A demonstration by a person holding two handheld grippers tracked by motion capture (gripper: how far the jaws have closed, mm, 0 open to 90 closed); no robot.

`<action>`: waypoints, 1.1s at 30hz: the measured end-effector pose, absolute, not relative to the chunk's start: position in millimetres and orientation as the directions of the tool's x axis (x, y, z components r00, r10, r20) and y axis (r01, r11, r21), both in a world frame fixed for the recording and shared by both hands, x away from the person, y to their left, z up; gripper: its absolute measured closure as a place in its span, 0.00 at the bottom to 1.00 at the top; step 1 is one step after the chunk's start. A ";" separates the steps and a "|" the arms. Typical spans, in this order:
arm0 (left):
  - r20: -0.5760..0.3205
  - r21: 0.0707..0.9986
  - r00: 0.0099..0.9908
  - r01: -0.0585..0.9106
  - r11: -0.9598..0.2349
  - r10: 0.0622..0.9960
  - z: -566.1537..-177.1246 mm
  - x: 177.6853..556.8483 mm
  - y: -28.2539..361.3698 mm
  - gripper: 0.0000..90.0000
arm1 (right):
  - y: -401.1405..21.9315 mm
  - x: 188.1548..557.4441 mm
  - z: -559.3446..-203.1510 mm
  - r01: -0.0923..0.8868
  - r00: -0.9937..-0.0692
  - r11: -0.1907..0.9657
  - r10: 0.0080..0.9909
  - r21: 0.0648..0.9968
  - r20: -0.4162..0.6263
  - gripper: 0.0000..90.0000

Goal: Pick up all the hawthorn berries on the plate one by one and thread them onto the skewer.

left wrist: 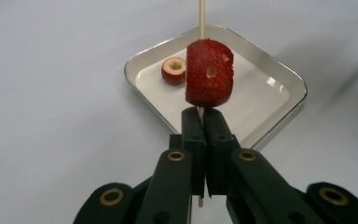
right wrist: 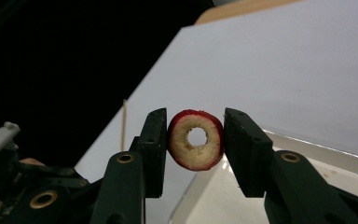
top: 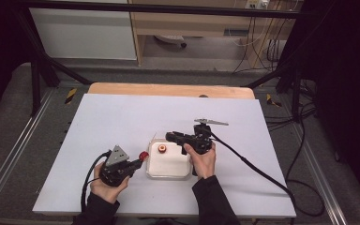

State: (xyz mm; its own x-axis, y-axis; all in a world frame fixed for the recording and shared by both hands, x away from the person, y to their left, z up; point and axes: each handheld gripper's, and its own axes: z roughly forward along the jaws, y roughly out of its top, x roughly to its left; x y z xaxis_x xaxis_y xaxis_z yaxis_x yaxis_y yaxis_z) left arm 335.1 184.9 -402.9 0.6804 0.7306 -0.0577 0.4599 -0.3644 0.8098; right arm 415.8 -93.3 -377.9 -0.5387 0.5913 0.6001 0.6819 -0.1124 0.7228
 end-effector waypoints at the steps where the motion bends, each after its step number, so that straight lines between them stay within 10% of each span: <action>1: -0.058 0.810 0.681 0.460 -0.365 0.730 -402.8 334.7 184.5 0.98 | -92.3 414.0 -378.2 0.672 -0.542 -0.138 0.579 0.728 0.610 0.68; 18: -0.108 0.822 0.692 0.465 -0.327 0.713 -399.7 327.6 175.3 0.98 | -81.4 396.9 -378.6 0.456 -0.595 -0.399 0.528 0.795 0.606 0.68; 33: -0.189 0.812 0.680 0.514 -0.276 0.709 -400.6 326.3 168.8 0.98 | -73.9 392.6 -391.2 0.335 -0.659 -0.408 0.543 0.849 0.521 0.68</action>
State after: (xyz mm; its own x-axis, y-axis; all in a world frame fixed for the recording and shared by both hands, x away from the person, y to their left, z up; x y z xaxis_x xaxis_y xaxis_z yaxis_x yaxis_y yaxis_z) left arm 326.3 168.8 -400.6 0.6796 0.7087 -0.1895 0.5141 -0.2759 0.8122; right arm 392.6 -73.9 -391.2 -0.6589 0.5427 0.5209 0.3350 -0.4084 0.8491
